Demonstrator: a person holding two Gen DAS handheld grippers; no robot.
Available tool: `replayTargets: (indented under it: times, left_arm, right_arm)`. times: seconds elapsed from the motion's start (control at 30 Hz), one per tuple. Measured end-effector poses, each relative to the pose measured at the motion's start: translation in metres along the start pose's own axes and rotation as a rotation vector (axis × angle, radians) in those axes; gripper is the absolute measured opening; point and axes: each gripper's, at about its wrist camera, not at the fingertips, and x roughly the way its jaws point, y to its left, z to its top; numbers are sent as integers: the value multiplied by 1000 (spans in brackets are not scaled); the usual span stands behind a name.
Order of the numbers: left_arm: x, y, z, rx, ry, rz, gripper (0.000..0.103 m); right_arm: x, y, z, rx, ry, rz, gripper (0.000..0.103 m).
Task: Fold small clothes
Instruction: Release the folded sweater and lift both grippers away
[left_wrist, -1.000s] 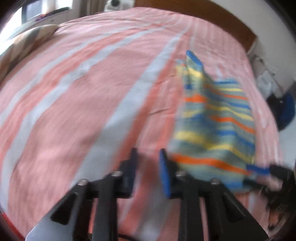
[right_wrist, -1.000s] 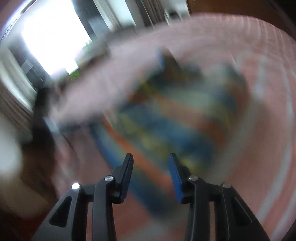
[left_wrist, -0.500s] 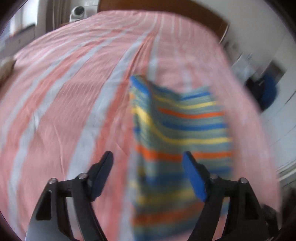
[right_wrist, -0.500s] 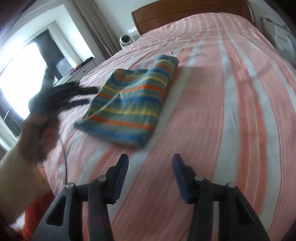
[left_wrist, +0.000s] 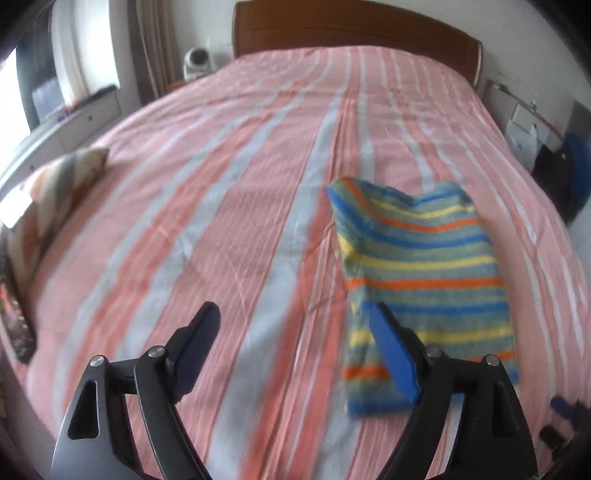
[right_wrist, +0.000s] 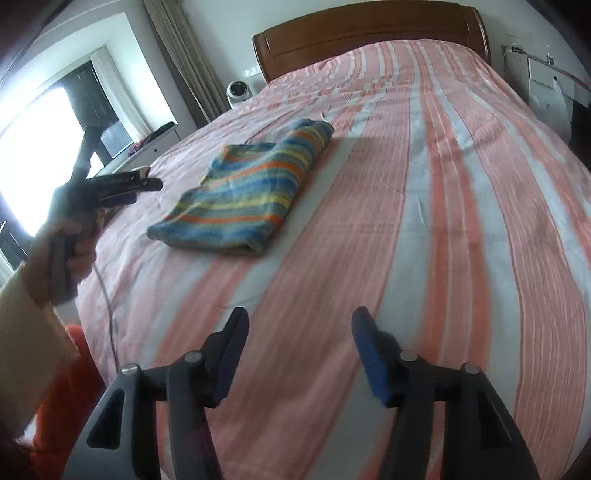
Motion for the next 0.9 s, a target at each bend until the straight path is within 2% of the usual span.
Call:
replayTargets:
  times: [0.07,0.3,0.53,0.67,0.8,0.9]
  left_arm:
    - [-9,0,2,6,-10,-4,85]
    - [-35,-10,-1,47,-61,9,85]
    - [-47,-12,-4,59,-81,12,87]
    - [-42,-10,-9,49,-61,15,90]
    - [-28,-4,-20,39,-16,-12,91]
    - [-14,3,-24,26,16,-71,91]
  right_arm:
    - [-3,6,1,-10,-9,-3,65]
    - [-10,18,-1,-31,-13,-21,66]
    - [-17,21,-4,-39,-20,-27,68]
    - [-19,20,-7,-35,-21,-32,76]
    - [-19,20,-13,-42,-11,-40,77]
    - [-15,19,-15,-38,0,-44,77]
